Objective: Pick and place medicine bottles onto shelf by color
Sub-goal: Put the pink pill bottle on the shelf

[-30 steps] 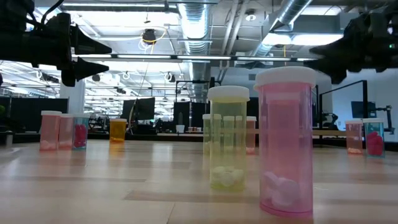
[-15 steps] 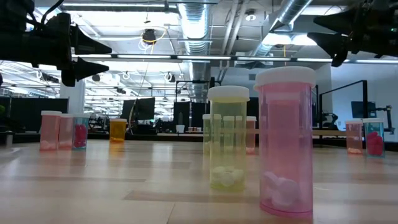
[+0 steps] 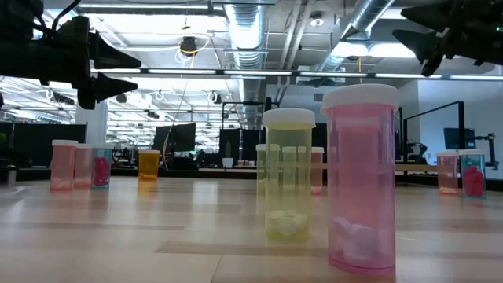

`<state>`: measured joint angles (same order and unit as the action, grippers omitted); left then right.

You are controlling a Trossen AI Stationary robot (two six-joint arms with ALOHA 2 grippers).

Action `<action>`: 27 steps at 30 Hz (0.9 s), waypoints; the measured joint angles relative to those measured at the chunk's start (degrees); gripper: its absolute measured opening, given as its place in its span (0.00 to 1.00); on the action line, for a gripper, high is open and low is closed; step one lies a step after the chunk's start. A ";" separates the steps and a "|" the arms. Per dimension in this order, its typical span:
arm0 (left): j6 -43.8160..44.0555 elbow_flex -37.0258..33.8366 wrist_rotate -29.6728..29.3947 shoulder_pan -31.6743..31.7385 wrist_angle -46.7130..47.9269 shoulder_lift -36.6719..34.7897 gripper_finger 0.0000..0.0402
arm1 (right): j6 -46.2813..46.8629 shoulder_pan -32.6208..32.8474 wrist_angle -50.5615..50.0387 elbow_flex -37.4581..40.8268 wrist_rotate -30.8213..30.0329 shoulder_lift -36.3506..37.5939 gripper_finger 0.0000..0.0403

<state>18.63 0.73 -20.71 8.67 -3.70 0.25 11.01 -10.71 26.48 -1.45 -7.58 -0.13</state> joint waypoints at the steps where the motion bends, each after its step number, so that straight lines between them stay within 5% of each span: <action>1: 0.00 0.00 -0.02 0.00 0.02 0.02 0.78 | 0.42 -0.01 0.66 -0.02 -0.35 -0.15 0.62; 10: 0.00 0.02 0.00 -0.02 0.00 0.02 0.78 | 1.11 0.01 2.20 -4.14 -1.70 -3.75 0.62; 17: 0.00 0.01 0.00 0.00 0.00 0.01 0.78 | 2.35 0.01 -7.90 -12.34 -3.46 -11.68 0.62; 27: 0.00 0.01 -0.01 -0.01 0.00 0.02 0.78 | 27.50 -0.46 -29.99 -26.01 -13.80 -28.67 0.62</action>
<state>18.63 0.74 -20.72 8.66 -3.70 0.27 38.50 -11.17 -3.51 -27.47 -21.38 -28.80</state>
